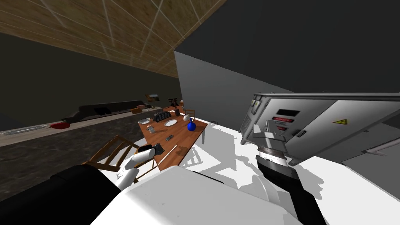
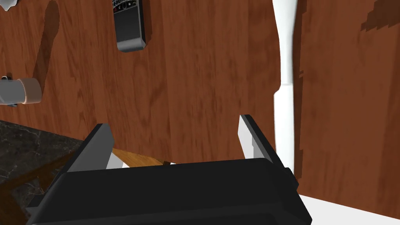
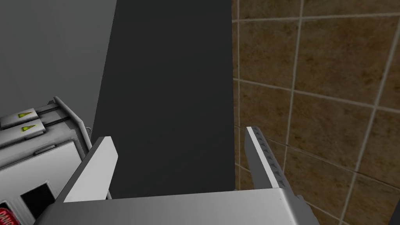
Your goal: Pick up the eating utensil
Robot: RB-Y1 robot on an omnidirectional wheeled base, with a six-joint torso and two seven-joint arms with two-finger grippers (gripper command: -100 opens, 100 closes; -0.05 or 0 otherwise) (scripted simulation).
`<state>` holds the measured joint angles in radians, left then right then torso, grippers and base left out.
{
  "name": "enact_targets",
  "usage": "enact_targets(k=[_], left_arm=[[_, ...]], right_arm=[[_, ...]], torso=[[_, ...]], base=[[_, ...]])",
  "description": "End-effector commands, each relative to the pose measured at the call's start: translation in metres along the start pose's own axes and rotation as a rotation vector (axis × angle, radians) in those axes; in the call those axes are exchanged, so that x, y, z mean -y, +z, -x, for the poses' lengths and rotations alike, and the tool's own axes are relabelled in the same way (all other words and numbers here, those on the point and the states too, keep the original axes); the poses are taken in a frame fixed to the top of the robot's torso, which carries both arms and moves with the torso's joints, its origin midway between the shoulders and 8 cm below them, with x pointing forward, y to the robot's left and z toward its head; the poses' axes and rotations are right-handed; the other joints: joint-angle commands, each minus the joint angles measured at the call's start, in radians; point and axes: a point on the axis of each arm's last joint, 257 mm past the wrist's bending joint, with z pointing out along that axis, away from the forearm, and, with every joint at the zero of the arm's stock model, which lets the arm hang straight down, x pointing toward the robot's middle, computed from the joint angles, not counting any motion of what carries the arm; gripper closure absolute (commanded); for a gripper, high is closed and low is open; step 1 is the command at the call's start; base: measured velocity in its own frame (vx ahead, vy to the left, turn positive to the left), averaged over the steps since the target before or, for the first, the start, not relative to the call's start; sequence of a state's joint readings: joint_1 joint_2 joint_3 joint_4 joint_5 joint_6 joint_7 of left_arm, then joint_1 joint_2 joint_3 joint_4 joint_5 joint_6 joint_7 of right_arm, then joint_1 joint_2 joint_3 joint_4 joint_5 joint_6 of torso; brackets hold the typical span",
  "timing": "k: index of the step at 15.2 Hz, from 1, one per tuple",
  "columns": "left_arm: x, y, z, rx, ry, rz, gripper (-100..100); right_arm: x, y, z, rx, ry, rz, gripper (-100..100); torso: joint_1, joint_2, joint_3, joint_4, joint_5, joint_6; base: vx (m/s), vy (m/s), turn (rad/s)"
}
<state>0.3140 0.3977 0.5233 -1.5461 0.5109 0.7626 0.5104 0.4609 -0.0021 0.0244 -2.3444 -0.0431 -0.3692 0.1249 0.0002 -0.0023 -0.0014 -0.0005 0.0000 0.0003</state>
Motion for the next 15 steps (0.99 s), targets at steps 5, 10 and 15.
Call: enact_targets(k=[5,10,15], left_arm=[[-0.027,0.004,0.034,0.081,-0.121,0.12,-100],[-0.051,0.002,0.056,0.141,-0.216,0.218,-100],[-0.075,-0.003,0.073,0.192,-0.302,0.312,-100]], right_arm=[[0.0,0.0,0.0,0.0,0.0,0.0,0],[0.0,0.0,0.0,0.0,0.0,0.0,0],[0.0,0.0,0.0,0.0,0.0,0.0,0]], torso=[[0.0,0.0,0.0,0.0,0.0,-0.001],[0.0,0.0,0.0,0.0,0.0,-0.001],[0.0,0.0,0.0,0.0,0.0,0.0]], base=[[0.026,0.013,-0.13],[0.031,0.019,-0.149],[0.027,0.022,-0.155]])
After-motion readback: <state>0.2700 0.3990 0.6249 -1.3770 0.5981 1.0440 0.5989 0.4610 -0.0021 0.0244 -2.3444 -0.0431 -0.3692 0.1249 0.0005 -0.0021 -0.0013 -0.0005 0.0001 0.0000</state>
